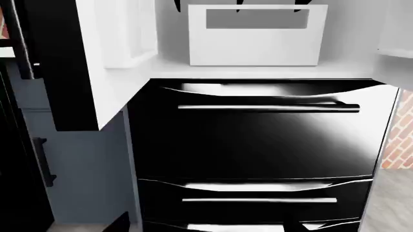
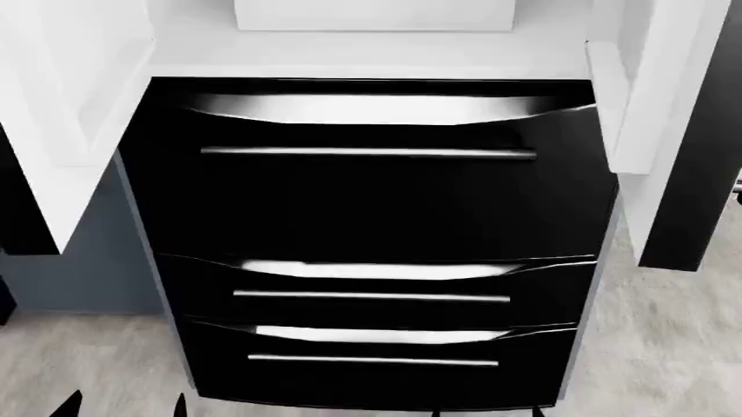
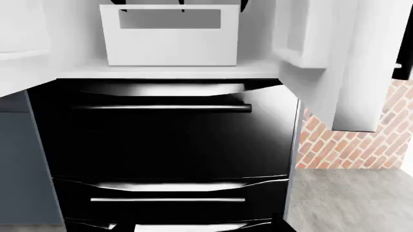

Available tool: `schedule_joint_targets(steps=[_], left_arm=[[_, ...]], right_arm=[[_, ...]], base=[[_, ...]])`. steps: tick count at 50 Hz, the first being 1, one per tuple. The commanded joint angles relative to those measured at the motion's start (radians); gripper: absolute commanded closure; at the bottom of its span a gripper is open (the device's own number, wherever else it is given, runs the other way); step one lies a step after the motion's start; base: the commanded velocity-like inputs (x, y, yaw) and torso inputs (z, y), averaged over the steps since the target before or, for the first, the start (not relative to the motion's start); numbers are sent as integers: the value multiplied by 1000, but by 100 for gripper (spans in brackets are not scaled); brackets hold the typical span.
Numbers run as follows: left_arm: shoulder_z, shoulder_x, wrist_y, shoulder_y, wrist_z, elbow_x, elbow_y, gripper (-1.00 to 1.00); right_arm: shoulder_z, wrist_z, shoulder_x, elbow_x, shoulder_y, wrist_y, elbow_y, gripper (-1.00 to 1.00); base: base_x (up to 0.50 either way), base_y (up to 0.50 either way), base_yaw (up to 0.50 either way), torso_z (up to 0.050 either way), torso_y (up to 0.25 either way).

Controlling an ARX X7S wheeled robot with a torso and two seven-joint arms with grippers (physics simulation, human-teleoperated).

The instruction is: Close the fridge doors

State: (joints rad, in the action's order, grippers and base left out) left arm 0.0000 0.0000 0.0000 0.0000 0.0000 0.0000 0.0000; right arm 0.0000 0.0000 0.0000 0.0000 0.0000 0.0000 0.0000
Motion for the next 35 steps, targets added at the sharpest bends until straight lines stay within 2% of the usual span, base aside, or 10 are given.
schedule_joint_targets(steps=[1,3,5,13,14,15,30,35], left_arm=[[18,-17,-4,4,-18,-17,8,-100],[35,-24,17,-1,-25,-24,-14,-100],[47,-33,23,5,-28,-27,-19,-100],[68,-54,68,28,-33,-56,-5,-100],[520,-1,536,-398,-252,-180,-1308,-100],[26,-7,-17,28,-30,7,28,-100],[81,-53,-4,26,-86,-25,20,-100],[90,-62,-8,29,-97,-33,30,-100]], right_arm=[[-10,10,7,7,-4,6,-10,-100],[-48,1,25,0,-4,-48,-7,-100],[-41,-9,24,61,-8,-44,-5,-100],[-80,25,41,66,-15,-76,7,-100],[193,198,14,14,183,-860,1309,-100],[-3,0,9,39,-42,-1,-34,-100],[-54,54,51,82,-38,-2,-33,-100],[-62,63,59,97,-40,-1,-38,-100]], base=[[0,0,0,0,0],[0,0,0,0,0],[0,0,0,0,0],[0,0,0,0,0],[0,0,0,0,0],[0,0,0,0,0],[0,0,0,0,0],[0,-478,0,0,0]])
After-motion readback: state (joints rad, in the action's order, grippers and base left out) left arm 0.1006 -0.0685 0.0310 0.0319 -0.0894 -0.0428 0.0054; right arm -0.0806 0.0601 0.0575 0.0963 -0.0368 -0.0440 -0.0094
